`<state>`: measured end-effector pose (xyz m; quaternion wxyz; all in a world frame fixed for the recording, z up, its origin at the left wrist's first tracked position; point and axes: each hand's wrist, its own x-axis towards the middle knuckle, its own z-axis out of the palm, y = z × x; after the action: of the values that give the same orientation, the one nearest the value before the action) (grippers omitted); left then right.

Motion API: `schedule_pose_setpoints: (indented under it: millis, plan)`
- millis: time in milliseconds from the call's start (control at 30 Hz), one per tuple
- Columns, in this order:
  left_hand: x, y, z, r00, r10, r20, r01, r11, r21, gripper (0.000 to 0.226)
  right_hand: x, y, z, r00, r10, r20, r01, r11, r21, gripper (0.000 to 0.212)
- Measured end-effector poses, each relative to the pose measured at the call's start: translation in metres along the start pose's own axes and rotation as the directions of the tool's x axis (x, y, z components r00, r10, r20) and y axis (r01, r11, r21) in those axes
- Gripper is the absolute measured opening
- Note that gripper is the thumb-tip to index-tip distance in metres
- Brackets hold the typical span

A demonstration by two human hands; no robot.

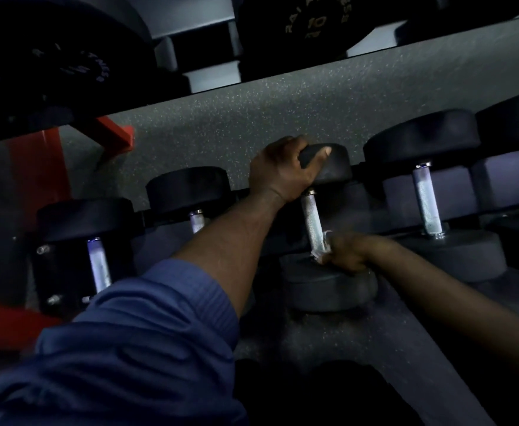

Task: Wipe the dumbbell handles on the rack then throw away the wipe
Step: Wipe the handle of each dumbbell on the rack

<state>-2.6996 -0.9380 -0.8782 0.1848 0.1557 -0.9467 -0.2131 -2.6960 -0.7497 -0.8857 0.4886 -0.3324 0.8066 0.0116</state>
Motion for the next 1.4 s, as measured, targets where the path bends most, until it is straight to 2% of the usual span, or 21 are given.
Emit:
schedule_pose_setpoints:
  millis: [100,133,200,300,400,467,533,600,667,733,867,933,1000,1067,1167,1233,1300,1333,1400]
  plan:
    - [0.001,0.0,0.0,0.999,0.027,-0.024,-0.028,1.0,-0.015,0.056,0.014,0.004,0.0,0.989,-0.12,0.084,0.094,0.96,0.263,0.033]
    - [-0.001,0.001,-0.001,0.999,0.024,-0.023,-0.025,0.999,-0.024,0.055,0.014,0.005,0.001,0.982,-0.162,0.102,0.124,0.945,0.303,0.03]
    - [0.001,0.002,-0.002,1.0,0.025,-0.011,-0.026,0.999,-0.036,0.053,0.01,0.011,-0.001,0.989,-0.139,0.047,0.123,0.961,0.249,0.024]
    - [0.001,-0.002,0.001,0.999,0.034,-0.014,-0.034,0.999,-0.017,0.055,0.011,0.019,-0.004,0.998,-0.045,0.053,0.043,0.998,0.041,0.018]
    - [0.0,-0.001,0.002,0.999,0.033,-0.027,-0.034,0.999,-0.026,0.057,0.017,0.017,-0.004,0.993,-0.068,0.092,0.064,0.997,0.042,0.02]
    - [0.0,0.001,0.002,0.999,0.034,-0.027,-0.035,0.999,-0.027,0.058,0.014,0.02,-0.003,0.994,-0.096,0.042,0.095,0.995,0.025,0.013]
    - [0.001,0.0,0.002,0.999,0.036,-0.029,-0.036,0.999,-0.02,0.057,0.001,0.022,-0.006,0.992,-0.121,-0.029,0.118,0.99,-0.075,0.009]
    - [-0.001,-0.001,0.002,0.999,0.037,-0.028,-0.038,0.999,-0.018,0.056,-0.011,0.017,-0.011,0.98,-0.146,-0.134,0.111,0.965,-0.237,0.017]
    - [0.001,0.001,0.001,0.999,0.034,-0.014,-0.035,0.999,-0.023,0.056,-0.022,0.006,-0.018,0.945,-0.206,-0.255,0.096,0.918,-0.385,0.022]
    - [0.001,-0.001,0.002,1.0,0.024,0.002,-0.024,0.999,-0.026,0.057,-0.023,-0.007,-0.016,0.925,-0.251,-0.286,0.072,0.854,-0.515,0.026]
    - [0.0,-0.004,0.004,1.0,0.022,0.0,-0.022,0.999,-0.023,0.057,-0.021,-0.017,-0.023,0.868,-0.48,-0.123,0.223,0.599,-0.769,0.035]
    - [0.0,-0.003,0.004,1.0,0.026,0.002,-0.026,1.0,-0.015,0.058,-0.021,-0.016,-0.028,0.81,-0.582,-0.071,0.319,0.54,-0.779,0.03]
    - [0.002,-0.002,0.003,1.0,0.019,0.002,-0.019,1.0,-0.008,0.058,-0.019,-0.016,-0.028,0.759,-0.65,0.041,0.409,0.427,-0.807,0.019]
    - [0.002,-0.001,0.002,1.0,0.019,-0.01,-0.019,1.0,-0.009,0.058,-0.01,-0.015,-0.021,0.776,-0.628,0.062,0.357,0.356,-0.864,0.022]
    - [0.002,-0.003,0.002,1.0,0.019,-0.006,-0.02,1.0,-0.012,0.059,0.009,-0.031,-0.012,0.804,-0.592,0.046,0.325,0.374,-0.868,0.037]
    - [0.001,0.0,0.001,1.0,0.013,-0.016,-0.013,1.0,-0.018,0.059,0.01,-0.058,-0.014,0.901,-0.418,0.114,0.306,0.427,-0.851,0.036]
    - [0.003,0.002,0.0,1.0,0.019,-0.015,-0.019,1.0,-0.016,0.059,0.005,-0.078,-0.013,0.964,-0.216,0.157,0.242,0.453,-0.858,0.041]
    - [0.002,0.002,0.0,1.0,0.021,-0.014,-0.021,1.0,-0.014,0.06,0.004,-0.082,-0.008,0.975,-0.142,0.169,0.215,0.436,-0.874,0.045]
    - [0.001,0.001,0.0,1.0,0.026,-0.012,-0.026,1.0,-0.005,0.06,0.006,-0.076,0.0,0.982,-0.091,0.166,0.188,0.362,-0.913,0.05]
